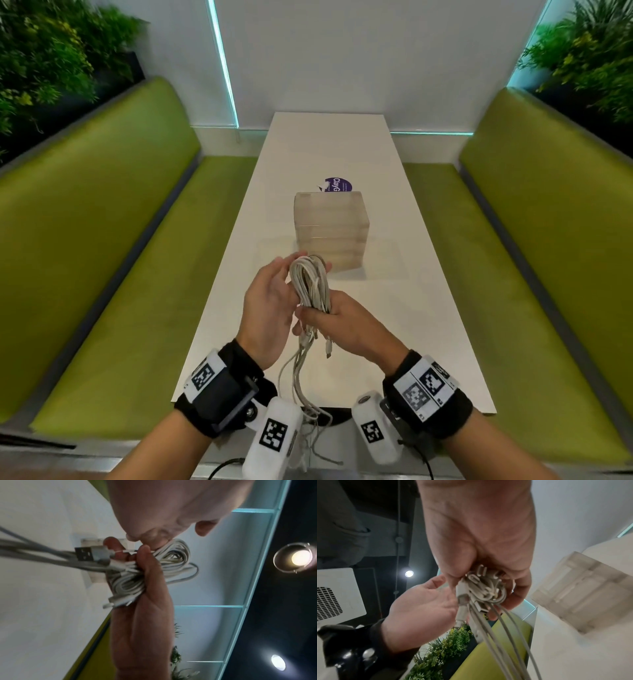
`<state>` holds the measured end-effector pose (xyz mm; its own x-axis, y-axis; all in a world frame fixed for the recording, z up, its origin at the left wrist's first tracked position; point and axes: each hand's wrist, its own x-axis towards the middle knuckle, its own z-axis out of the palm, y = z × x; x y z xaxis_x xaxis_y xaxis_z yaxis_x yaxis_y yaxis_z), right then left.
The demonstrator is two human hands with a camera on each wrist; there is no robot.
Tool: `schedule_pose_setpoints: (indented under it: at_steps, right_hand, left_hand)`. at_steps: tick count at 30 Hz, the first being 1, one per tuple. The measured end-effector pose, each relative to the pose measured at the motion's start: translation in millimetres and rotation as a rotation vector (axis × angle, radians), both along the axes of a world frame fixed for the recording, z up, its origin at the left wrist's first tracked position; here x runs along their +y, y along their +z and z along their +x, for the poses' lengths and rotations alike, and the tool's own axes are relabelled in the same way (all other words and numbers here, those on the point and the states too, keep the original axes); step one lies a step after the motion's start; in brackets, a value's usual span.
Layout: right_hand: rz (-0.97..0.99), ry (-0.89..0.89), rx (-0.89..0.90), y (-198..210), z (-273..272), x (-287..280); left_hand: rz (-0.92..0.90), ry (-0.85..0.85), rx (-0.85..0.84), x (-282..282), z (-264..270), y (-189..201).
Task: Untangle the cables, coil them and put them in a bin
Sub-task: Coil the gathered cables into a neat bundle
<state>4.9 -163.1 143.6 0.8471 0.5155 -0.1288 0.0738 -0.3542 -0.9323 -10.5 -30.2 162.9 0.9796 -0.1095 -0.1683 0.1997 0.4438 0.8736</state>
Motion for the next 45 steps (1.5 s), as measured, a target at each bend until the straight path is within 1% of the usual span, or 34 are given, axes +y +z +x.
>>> schedule_pose_setpoints:
  at_steps: [2,3,6,10,11,13,16,17,19,22,26,30,33,35,38,41,43,45]
  right_hand:
    - [0.109,-0.013,0.036,2.1,-2.2,3.3]
    - [0.115,-0.018,0.036,1.9,-1.9,4.0]
    - [-0.002,0.021,-0.001,3.0,1.1,2.6]
    - [-0.024,0.137,-0.020,4.0,-1.0,2.9]
    - [-0.037,0.148,-0.014,3.5,-1.6,2.8]
    - [-0.021,0.178,0.010,2.2,-1.7,1.5]
    - [0.131,0.255,0.125,-0.2,-5.2,-0.2]
    - [0.173,0.276,0.147,-1.2,-6.9,-1.0]
    - [0.248,0.301,0.143,-4.0,-9.2,-1.2]
    - [0.310,0.251,0.158,-9.9,-11.4,-1.4]
    - [0.304,0.193,0.179,-11.6,-12.0,-2.2]
    - [0.181,0.217,0.113,-6.9,-12.5,-4.8]
    - [0.156,0.177,0.115,-6.0,-12.9,-4.3]
    - [0.127,0.167,0.074,-6.5,-11.8,-4.5]
    - [0.200,0.141,0.059,-5.0,-11.2,-6.6]
    - [0.331,0.055,0.052,-4.2,-8.2,-10.9]
    - [0.458,-0.006,0.092,-1.8,-5.8,-12.6]
    - [0.587,-0.042,0.160,2.3,-3.8,-12.1]
  left_hand:
    - [0.005,-0.024,-0.022,1.0,-1.7,2.1]
    - [0.049,-0.027,-0.046,0.6,-2.9,1.4]
    - [0.232,-0.026,-0.132,0.5,-5.4,-0.3]
    - [0.365,0.077,-0.187,1.0,-1.2,-1.9]
    - [0.373,0.098,-0.200,-0.4,-1.4,-0.2]
    - [0.288,0.110,-0.183,-1.7,-0.8,-1.0]
    - [0.147,0.074,-0.119,-1.8,1.4,-1.7]
    - [0.143,0.055,-0.119,-1.5,2.0,-1.5]
    - [0.201,0.034,-0.147,-0.5,2.2,-1.6]
    - [0.229,-0.001,-0.172,-1.2,1.8,-2.2]
    - [0.239,-0.037,-0.208,-2.8,0.5,-1.6]
    - [0.271,-0.046,-0.237,-1.6,0.4,-0.6]
    - [0.256,-0.060,-0.218,-1.9,-0.2,-2.1]
    - [0.236,-0.071,-0.245,0.5,-0.2,-6.8]
    - [0.232,-0.170,-0.273,10.0,0.5,-21.5]
    - [0.327,-0.282,-0.208,16.2,-6.1,-44.3]
    - [0.370,-0.382,-0.164,15.1,-13.1,-53.2]
    - [0.443,-0.487,-0.176,9.6,-16.6,-56.4]
